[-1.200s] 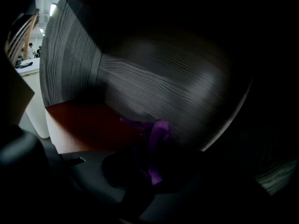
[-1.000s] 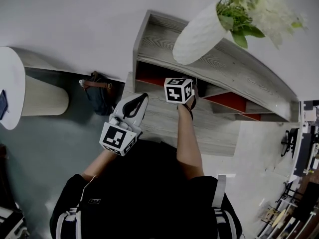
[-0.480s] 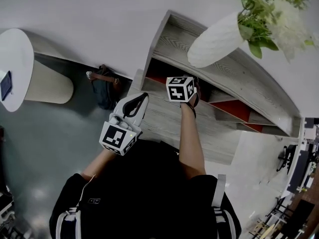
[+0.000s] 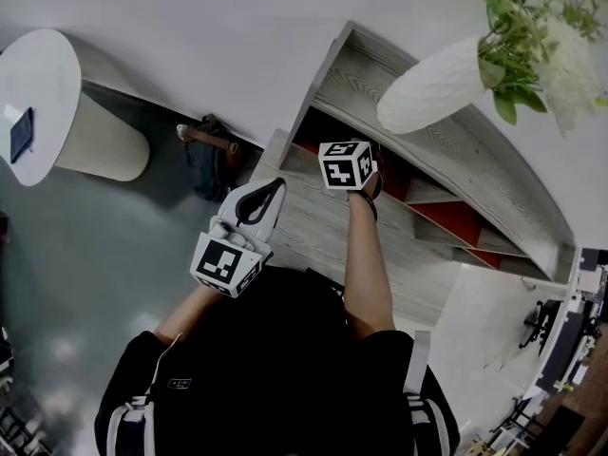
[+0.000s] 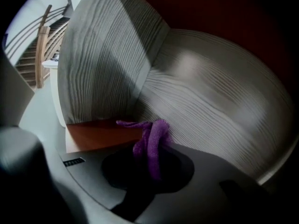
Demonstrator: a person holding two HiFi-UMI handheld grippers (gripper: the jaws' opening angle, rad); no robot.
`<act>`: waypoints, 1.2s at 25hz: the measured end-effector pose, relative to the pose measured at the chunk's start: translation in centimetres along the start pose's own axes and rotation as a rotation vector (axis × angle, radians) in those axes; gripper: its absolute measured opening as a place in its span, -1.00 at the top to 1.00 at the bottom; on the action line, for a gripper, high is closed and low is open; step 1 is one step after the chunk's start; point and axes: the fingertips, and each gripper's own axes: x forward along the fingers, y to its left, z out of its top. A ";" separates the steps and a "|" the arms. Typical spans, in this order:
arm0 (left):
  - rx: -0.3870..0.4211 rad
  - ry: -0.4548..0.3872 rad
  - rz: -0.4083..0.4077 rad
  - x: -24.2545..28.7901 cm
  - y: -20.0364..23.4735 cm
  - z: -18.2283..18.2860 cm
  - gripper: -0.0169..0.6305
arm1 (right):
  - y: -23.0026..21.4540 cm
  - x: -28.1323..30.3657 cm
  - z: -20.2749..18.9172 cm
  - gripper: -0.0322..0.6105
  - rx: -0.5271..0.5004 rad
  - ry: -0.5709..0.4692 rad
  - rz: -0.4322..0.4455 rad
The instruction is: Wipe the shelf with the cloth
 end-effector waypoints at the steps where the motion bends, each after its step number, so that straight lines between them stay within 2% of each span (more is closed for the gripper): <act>1: 0.000 -0.001 0.007 -0.2 0.1 0.0 0.93 | 0.2 0.1 0.2 0.75 -0.008 -0.005 0.008; 11: -0.002 -0.016 0.061 -1.7 0.4 0.3 0.93 | 3.1 0.6 2.6 0.75 -0.099 -0.060 0.110; 20: -0.001 -0.023 0.073 -2.6 0.0 0.3 0.93 | 5.7 -0.1 3.5 0.75 -0.178 -0.100 0.232; 30: -0.001 -0.040 0.074 -3.8 -0.3 0.6 0.93 | 8.0 -1.9 3.2 0.75 -0.223 -0.118 0.274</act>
